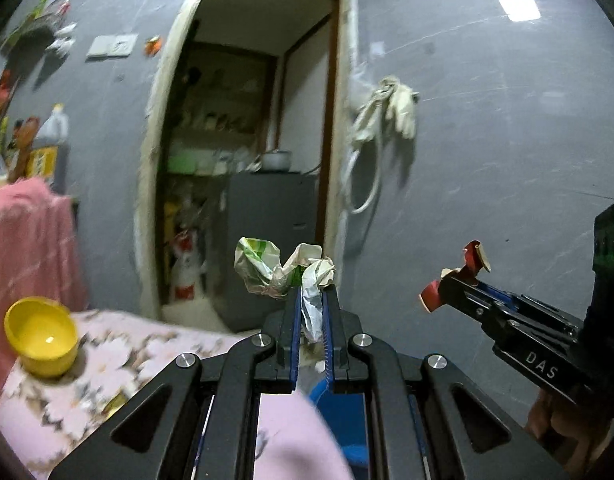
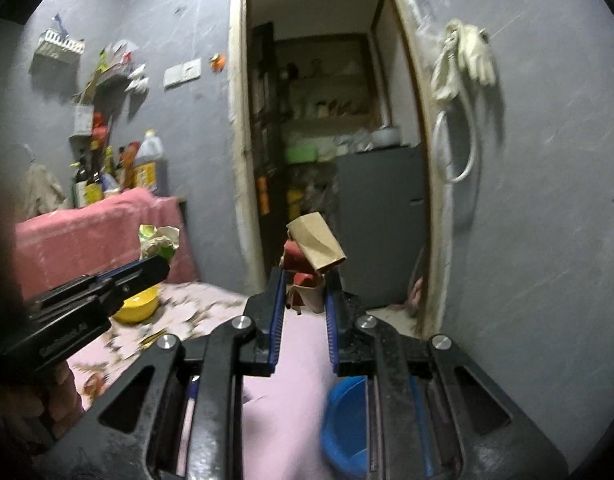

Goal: Collect trash
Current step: 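Carry both wrappers over the blue bucket and open both grippers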

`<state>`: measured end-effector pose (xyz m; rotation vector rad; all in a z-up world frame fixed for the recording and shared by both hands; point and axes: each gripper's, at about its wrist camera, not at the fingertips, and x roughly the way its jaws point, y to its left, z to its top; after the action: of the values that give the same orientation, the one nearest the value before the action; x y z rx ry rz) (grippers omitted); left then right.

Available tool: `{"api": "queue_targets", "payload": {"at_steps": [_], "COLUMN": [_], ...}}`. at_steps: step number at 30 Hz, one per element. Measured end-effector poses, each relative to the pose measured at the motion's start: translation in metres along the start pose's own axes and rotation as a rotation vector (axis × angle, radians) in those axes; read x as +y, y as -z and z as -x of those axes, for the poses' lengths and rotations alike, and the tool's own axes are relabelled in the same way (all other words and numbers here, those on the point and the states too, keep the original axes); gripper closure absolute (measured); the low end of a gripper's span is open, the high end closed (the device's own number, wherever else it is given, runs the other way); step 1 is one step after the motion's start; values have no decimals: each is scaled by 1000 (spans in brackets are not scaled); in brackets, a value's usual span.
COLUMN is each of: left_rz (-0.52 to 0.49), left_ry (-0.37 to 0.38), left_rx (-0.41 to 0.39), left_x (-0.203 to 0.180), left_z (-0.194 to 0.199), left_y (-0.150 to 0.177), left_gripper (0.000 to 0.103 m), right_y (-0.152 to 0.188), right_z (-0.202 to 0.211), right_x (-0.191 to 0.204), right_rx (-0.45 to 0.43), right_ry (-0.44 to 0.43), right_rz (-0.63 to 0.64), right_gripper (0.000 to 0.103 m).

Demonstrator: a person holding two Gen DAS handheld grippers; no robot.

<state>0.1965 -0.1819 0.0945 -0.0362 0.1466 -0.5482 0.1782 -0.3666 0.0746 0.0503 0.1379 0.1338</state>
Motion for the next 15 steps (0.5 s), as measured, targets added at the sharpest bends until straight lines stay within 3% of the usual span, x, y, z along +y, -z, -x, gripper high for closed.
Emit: {"api": "queue_targets", "payload": {"at_steps": [7, 15], "left_rz": [-7, 33], "left_ry": [86, 122], "left_rx": [35, 257], "left_x": [-25, -39], "left_z": [-46, -109], "left_y": [1, 24], "left_gripper": [95, 95], "right_y": [2, 34], "right_z": [-4, -31], "right_x": [-46, -89], "right_rx": [0, 142], "right_ry": [87, 130], "right_rz": [-31, -108], "right_gripper": [58, 58]}}
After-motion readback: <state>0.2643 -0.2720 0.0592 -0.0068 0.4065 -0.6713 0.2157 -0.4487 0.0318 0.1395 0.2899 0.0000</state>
